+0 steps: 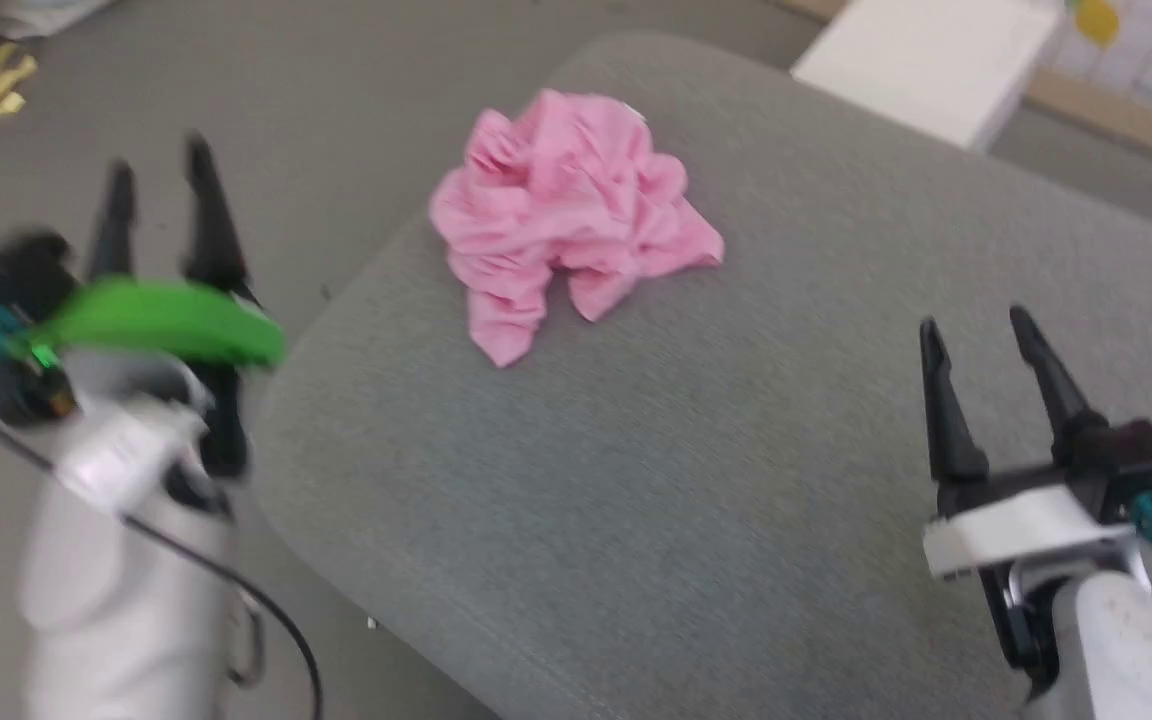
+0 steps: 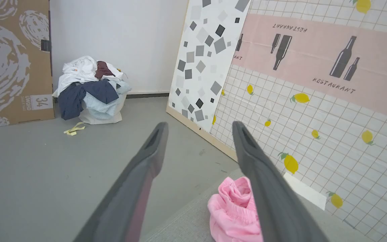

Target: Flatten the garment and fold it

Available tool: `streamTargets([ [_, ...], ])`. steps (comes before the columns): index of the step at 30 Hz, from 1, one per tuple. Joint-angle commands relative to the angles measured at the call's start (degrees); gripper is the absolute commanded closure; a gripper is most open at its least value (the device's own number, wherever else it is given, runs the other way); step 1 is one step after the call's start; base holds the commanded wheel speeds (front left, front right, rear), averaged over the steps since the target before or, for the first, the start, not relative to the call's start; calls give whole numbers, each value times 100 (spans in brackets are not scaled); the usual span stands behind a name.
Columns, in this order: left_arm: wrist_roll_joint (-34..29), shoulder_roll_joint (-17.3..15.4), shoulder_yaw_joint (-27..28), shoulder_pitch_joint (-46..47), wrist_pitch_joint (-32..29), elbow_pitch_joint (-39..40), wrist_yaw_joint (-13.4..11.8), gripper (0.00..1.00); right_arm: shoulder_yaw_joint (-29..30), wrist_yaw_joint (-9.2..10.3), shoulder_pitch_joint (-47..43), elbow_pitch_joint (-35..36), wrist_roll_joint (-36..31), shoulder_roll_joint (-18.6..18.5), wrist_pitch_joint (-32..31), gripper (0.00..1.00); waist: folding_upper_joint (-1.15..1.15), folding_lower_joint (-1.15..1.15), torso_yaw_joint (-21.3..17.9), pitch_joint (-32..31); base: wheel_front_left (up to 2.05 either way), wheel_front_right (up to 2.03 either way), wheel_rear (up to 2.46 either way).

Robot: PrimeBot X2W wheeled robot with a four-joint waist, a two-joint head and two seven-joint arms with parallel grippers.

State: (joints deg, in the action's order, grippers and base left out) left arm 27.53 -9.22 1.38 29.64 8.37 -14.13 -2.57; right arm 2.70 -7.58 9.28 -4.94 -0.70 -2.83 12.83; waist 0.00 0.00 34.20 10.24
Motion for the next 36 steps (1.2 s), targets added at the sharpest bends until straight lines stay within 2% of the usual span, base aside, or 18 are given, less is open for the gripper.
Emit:
streamTargets([
  [1, 9, -170, 26, 271, -151, -133, 38, 0, 6, 9, 161, 56, -76, -5, -5, 0, 0, 0, -967, 1107, 0, 0, 0],
  [5, 285, -714, 201, 944, -988, -560, 207, 0, -32, 9, 481, 176, -156, -5, 2, 0, 0, 0, -1561, 1696, 0, 0, 0],
  [8, 552, -1003, 296, 1357, -1690, -873, 293, 0, 28, 9, 644, 217, -167, -5, 36, 0, 0, 0, -1898, 2002, 0, 0, 0],
  [11, 807, -1227, 421, 1635, -2391, -1160, 216, 0, 71, 9, 762, 220, -128, -5, 75, 0, 0, 0, -2204, 2233, 0, 0, 0],
  [14, 1001, -1364, 527, 1765, -3003, -1396, 34, 0, 83, 9, 859, 213, -77, -5, 111, 0, 0, 0, -2429, 2376, 0, 0, 0],
  [21, 1534, -1480, 840, 1644, -4602, -1846, -734, 0, 46, 9, 961, 129, 87, -5, 187, 0, 0, 0, -2855, 2528, 0, 0, 0],
  [27, 1681, -1524, 882, 1131, -5510, -1756, -1244, 0, 42, 9, 922, 54, 167, -5, 210, 0, 0, 0, -3000, 2505, 0, 0, 0],
  [30, 1663, -1543, 787, 846, -5900, -1603, -1413, 0, 37, 9, 908, 33, 179, -5, 213, 0, 0, 0, -3022, 2469, 0, 0, 0],
  [32, 1643, -1562, 717, 653, -6109, -1391, -1483, 75, 41, 9, 906, 36, 195, -5, 215, 0, 0, 0, -3024, 2420, 0, 0, 0],
  [33, 1602, -1597, 692, 575, -6095, -1251, -1468, 100, 44, 9, 904, 36, 206, -5, 215, 0, 0, 0, -3020, 2388, 0, 0, 0],
  [36, 1333, -1790, 660, 437, -5627, -900, -1345, 100, 28, 9, 884, 20, 234, -5, 216, 0, 0, 0, -3006, 2249, 0, 0, 0],
])
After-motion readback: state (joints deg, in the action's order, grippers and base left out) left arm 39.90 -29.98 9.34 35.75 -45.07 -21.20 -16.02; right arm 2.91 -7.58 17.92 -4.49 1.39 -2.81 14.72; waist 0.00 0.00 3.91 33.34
